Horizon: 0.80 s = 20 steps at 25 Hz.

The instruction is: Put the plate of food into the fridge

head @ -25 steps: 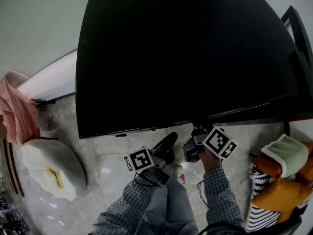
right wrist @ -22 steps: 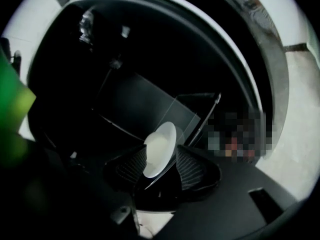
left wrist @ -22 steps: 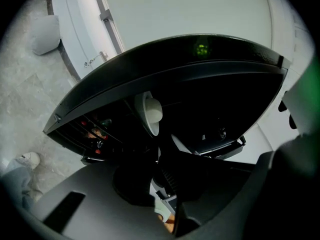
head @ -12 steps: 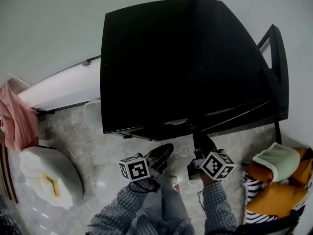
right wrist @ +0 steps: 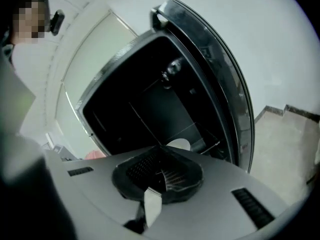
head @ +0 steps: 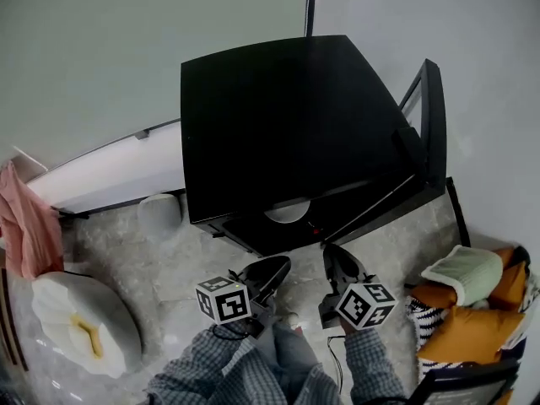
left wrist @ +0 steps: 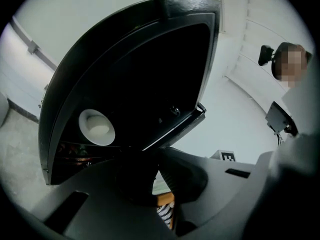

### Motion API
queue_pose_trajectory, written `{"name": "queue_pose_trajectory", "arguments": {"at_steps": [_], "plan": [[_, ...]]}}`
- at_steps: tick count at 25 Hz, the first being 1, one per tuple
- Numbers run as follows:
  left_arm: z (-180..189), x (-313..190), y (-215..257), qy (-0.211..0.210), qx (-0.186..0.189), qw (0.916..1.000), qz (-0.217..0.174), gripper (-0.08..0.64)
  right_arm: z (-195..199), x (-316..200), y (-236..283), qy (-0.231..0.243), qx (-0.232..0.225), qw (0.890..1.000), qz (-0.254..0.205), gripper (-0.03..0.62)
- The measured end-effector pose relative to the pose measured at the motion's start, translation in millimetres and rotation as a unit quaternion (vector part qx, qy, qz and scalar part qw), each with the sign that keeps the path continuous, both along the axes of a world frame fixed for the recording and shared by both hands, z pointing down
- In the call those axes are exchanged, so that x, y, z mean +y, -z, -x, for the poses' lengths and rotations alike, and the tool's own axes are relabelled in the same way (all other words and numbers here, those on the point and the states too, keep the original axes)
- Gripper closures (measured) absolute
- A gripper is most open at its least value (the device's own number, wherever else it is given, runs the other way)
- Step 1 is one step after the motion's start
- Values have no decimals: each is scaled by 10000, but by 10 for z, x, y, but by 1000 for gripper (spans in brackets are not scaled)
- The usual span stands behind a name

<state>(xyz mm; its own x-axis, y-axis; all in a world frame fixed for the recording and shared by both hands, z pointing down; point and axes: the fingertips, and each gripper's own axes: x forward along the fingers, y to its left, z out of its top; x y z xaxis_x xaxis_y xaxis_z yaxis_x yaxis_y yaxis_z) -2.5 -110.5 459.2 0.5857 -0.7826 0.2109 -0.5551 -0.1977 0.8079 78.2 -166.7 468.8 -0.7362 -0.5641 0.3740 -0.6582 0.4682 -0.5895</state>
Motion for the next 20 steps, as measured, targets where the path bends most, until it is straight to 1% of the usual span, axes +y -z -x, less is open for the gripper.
{"name": "queue_pose_trajectory", "arguments": {"at_steps": [2, 5, 9, 11, 14, 15, 20], "plan": [[-33, 25, 135, -99, -74, 9998, -126, 554, -23, 47, 125, 71, 113, 9998, -166, 584], [-105, 66, 334, -295, -88, 9991, -307, 554, -63, 101, 327, 95, 187, 9990, -401, 584], [-183, 123, 569, -592, -280, 9963, -548, 554, -118, 126, 603, -60, -28, 9984, -560, 584], [-204, 126, 686, -717, -259, 9950, -644, 554, -133, 128, 729, -88, -54, 9975, -702, 584], [-200, 118, 870, -729, -29, 9945, -754, 554, -143, 178, 914, -48, 6, 9954, -958, 584], [-191, 110, 921, -724, -7, 9942, -801, 554, -145, 193, 974, -34, 9, 9946, -1039, 584], [-206, 39, 1124, -810, -154, 9916, -998, 554, -222, 189, 1272, -131, -272, 9919, -1231, 584]]}}
